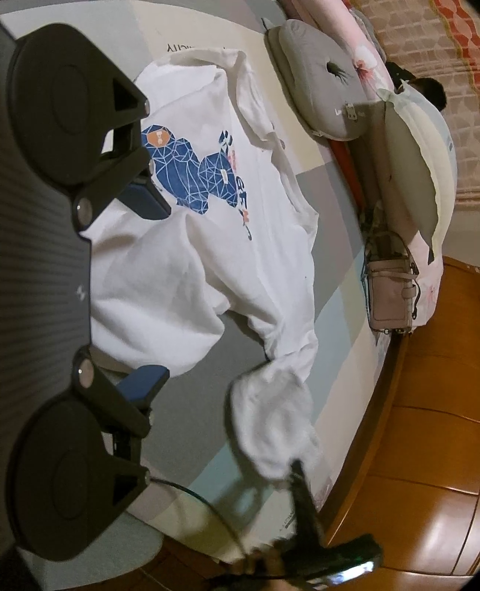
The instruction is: Fold clothes
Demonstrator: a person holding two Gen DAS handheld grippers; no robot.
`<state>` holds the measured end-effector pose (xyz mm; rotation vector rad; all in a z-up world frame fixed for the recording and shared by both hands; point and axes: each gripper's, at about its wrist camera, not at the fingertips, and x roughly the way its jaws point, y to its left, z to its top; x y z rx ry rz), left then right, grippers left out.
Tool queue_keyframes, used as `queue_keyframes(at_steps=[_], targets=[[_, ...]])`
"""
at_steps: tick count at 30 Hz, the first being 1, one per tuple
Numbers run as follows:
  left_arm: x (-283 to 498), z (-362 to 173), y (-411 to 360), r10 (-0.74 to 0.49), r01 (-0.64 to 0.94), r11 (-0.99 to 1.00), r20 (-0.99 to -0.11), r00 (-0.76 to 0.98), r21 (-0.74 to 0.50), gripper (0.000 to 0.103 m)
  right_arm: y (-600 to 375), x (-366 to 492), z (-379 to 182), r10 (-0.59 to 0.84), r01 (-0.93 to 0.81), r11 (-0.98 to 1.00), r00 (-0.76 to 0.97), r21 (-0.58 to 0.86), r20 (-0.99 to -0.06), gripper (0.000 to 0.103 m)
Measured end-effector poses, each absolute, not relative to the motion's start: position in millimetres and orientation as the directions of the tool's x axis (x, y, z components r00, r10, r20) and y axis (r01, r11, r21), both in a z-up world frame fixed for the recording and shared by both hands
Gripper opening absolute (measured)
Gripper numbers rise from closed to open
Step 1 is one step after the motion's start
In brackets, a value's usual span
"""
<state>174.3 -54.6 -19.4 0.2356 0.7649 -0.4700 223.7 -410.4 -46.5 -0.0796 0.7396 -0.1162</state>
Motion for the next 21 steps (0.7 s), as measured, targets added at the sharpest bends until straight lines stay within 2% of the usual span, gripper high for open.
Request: queue_keyframes(at_steps=[9,12,15,19,21], targets=[[181.0,-19.2,-59.2,-0.327,0.495,0.868,-0.711,0.623,0.034,0.086,-505.6,243.3,-28.4,-0.405,0.353,0.911,0.675,-0.212,-0.617,0.019],[185.4,-18.9,-58.8,-0.327,0.49,0.871,-0.709,0.624,0.03,0.086,-528.0,253.3,-38.4,-0.434,0.41,0.89,0.624,-0.2,-0.649,0.027],[189.6,-16.8,-55.9,-0.327,0.484,0.874,-0.704,0.63,0.027,0.086,-525.4,256.9,-44.7,-0.404,0.408,0.898,0.623,-0.161,-0.67,0.031],[198.5,-12.4,-48.4,-0.328,0.47,0.882,-0.699,0.635,0.013,0.086,-491.6,273.4,-42.6,-0.305,0.31,0.943,0.675,-0.117,-0.671,0.033],[204.1,-10.0,-44.1,-0.337,0.466,0.885,-0.7,0.63,-0.006,0.086,-463.8,290.9,-39.7,-0.188,0.196,0.978,0.705,-0.067,-0.684,0.033]])
